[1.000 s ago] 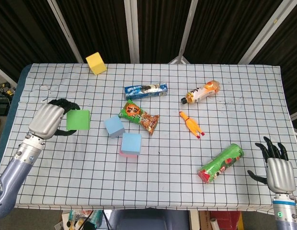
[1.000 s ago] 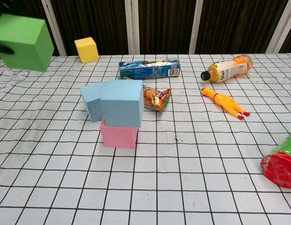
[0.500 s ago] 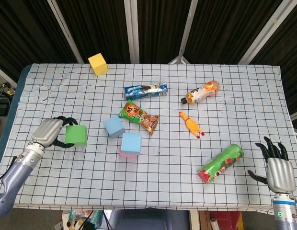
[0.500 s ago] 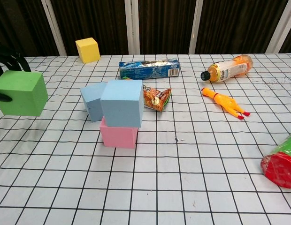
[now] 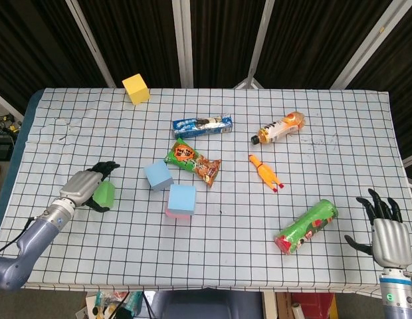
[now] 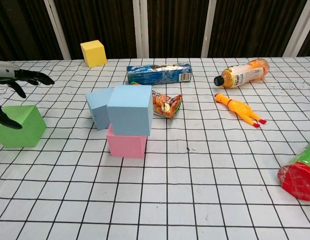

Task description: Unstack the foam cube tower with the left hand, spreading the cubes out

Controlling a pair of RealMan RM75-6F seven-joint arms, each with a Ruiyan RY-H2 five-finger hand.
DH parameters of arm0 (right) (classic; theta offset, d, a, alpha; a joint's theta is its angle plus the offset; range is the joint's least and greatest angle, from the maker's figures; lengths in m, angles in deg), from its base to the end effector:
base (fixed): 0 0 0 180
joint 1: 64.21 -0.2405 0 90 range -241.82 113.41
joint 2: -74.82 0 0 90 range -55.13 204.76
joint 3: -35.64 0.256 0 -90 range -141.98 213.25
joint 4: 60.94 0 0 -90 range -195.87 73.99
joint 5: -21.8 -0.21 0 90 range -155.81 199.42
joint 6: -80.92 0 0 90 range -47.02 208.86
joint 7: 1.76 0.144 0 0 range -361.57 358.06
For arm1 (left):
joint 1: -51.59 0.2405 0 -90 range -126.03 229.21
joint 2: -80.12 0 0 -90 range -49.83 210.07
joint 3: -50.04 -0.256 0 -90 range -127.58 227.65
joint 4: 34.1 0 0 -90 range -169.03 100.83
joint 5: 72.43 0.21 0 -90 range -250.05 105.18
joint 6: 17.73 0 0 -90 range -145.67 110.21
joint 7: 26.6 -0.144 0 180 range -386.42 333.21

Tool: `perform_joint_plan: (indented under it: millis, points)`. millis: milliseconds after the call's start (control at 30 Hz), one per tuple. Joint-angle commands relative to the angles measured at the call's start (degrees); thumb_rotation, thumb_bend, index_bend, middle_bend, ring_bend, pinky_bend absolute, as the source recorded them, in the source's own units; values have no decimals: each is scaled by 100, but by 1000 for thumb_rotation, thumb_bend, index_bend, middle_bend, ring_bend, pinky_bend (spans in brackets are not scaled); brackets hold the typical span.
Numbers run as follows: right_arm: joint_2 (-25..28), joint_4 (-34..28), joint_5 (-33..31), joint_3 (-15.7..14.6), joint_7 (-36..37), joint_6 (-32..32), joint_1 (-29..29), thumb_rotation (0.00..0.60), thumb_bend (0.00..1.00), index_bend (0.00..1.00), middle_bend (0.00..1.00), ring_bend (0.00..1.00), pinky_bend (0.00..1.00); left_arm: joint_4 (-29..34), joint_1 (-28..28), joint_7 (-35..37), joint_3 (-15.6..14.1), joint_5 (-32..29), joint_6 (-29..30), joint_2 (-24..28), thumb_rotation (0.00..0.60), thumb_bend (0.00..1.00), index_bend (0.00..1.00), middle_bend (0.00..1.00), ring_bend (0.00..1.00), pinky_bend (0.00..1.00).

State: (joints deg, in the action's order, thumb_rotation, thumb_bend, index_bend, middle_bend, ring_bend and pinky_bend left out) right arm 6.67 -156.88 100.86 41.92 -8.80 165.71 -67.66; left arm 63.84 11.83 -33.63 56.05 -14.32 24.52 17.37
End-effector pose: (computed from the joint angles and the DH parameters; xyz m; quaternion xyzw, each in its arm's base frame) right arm -0.3082 -0.1834 0.1443 0.5441 -0.4144 0.3772 0.6244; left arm -0.2151 0.3290 0.0851 -0.7251 -0.4861 -0.2679 0.4076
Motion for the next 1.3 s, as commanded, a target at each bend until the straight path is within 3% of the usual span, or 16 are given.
perform_joint_plan:
  millis: [33,233,367,667,1033,1300]
  points:
    - [-4,0,1,4,-7,7,-1,600,0,236,86,186,71,345,-99,127,139,-55,-59,289,600,0,50,0,0,176]
    - [-20,-6,3,10,-26,32,6,600,0,236,86,188,71,984,-145,783,558,24,-131,827,600,0,47,0,0,177]
    - [-33,-7,1,13,-51,41,6,600,0,236,86,188,71,1189,-261,764,652,48,-132,907,600,0,47,0,0,179]
    - [-13,-5,-45,53,-45,77,20,600,0,236,86,189,71,1254,-1022,182,605,-714,-300,76,600,0,47,0,0,179]
    - [19,17,-116,95,22,55,20,600,0,236,86,189,71,1188,-1578,-416,575,-1235,286,-771,600,0,62,61,0,234]
    - [70,14,-164,125,151,28,24,600,0,236,86,191,71,1111,-1722,-805,465,-1446,672,-1040,600,7,89,156,84,295]
